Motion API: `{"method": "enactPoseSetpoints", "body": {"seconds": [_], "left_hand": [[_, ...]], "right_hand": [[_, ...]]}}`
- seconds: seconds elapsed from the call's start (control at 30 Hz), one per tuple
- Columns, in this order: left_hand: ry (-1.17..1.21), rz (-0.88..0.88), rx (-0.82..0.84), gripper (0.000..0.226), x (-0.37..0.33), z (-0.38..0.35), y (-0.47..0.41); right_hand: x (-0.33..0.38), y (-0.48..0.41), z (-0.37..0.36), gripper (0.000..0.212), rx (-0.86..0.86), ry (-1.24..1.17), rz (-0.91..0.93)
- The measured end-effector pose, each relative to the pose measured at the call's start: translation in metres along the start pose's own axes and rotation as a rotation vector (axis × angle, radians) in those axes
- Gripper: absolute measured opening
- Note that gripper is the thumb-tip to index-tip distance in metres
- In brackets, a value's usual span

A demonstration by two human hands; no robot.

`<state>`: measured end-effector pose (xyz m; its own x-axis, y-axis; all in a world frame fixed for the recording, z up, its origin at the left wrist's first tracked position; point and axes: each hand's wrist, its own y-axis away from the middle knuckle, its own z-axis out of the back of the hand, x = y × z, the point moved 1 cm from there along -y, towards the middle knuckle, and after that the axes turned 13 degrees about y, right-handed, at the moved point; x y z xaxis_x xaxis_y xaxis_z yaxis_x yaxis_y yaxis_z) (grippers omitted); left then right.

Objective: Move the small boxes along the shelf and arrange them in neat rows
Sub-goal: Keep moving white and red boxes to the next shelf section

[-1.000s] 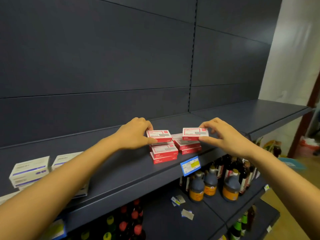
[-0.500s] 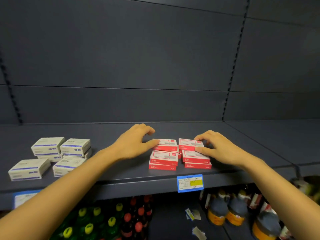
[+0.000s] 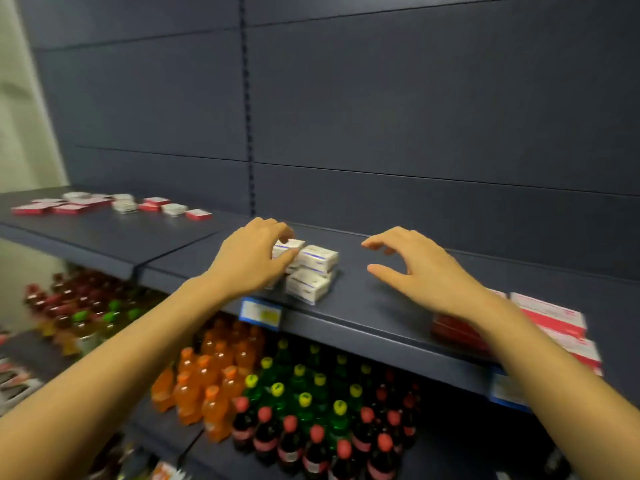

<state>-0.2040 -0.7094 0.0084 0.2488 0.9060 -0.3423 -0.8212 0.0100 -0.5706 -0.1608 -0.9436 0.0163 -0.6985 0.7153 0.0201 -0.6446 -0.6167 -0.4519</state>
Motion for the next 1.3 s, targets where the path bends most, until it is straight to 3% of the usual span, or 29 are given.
{"method": "enactPoseSetpoints", "body": {"seconds": [0.4,0.93,1.3], "left_hand": [[-0.169,0.311,-0.063,0.036,0.15,0.119,0.086],[-0.266,0.332,0.005,0.034,0.377,0.239,0.11],[-0.215,0.366,-0.05,0.037,0.512,0.256,0.094]], "right_hand": [[0.154,-0.127,-0.067,0.035,0.071,-0.08,0.26],[0.368,-0.306,-0.171,0.036,0.14,-0.135,0.287],[0.437,-0.43,-0.238,0.037,0.195,-0.102,0.296]]}}
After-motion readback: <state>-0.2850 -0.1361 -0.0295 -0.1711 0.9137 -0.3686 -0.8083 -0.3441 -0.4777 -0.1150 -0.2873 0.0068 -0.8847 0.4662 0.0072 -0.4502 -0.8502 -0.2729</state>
